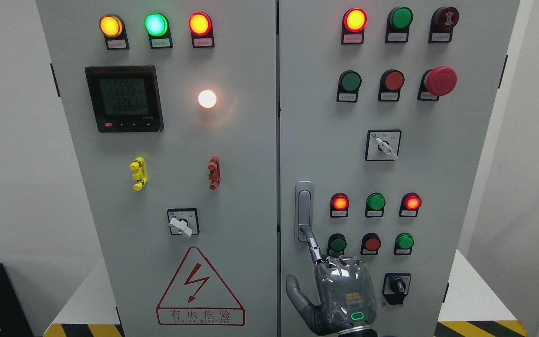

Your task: Release door handle

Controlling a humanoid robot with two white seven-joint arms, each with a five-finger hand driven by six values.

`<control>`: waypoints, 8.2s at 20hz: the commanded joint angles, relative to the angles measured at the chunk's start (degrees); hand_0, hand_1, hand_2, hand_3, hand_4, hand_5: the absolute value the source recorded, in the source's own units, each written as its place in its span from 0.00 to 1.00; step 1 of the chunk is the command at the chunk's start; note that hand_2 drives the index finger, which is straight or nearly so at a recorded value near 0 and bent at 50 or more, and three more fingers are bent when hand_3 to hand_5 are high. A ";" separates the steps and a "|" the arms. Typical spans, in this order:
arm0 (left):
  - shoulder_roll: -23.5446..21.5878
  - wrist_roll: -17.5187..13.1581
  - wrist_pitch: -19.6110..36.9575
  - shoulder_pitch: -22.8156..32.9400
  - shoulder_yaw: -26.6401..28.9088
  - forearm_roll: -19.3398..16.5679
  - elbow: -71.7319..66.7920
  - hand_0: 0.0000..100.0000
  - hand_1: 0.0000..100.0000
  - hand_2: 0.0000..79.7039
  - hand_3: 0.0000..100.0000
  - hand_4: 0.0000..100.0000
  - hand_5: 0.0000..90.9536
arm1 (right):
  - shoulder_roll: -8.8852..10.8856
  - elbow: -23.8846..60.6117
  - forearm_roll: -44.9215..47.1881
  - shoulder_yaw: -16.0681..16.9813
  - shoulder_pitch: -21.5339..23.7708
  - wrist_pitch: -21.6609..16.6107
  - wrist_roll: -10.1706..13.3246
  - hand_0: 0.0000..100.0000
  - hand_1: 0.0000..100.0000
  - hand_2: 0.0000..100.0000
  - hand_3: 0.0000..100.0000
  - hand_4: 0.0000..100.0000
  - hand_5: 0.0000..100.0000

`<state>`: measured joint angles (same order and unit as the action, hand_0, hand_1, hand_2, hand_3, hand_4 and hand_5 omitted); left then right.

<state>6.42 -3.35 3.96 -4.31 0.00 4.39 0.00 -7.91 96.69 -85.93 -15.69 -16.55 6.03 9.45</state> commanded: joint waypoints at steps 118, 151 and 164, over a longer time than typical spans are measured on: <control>0.00 0.01 0.00 0.00 -1.23 0.00 1.14 0.00 0.00 0.03 0.09 0.01 0.00 | -0.18 7.38 0.15 2.77 -8.06 0.91 -3.91 0.06 0.51 0.76 1.00 0.97 0.91; 0.00 0.01 0.00 0.00 -1.23 0.00 1.14 0.00 0.00 0.03 0.10 0.01 0.00 | -0.26 3.33 0.24 2.77 -10.35 1.43 -3.82 0.12 0.46 0.77 1.00 0.97 0.91; 0.00 0.01 0.00 0.00 -1.23 0.00 1.14 0.00 0.00 0.03 0.09 0.01 0.00 | -0.26 3.86 0.24 2.86 -8.94 1.88 -3.38 0.16 0.46 0.76 1.00 0.97 0.91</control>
<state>6.42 -3.35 3.97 -4.31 0.00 4.40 0.00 -8.18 100.63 -85.69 -13.01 -25.95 7.92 6.00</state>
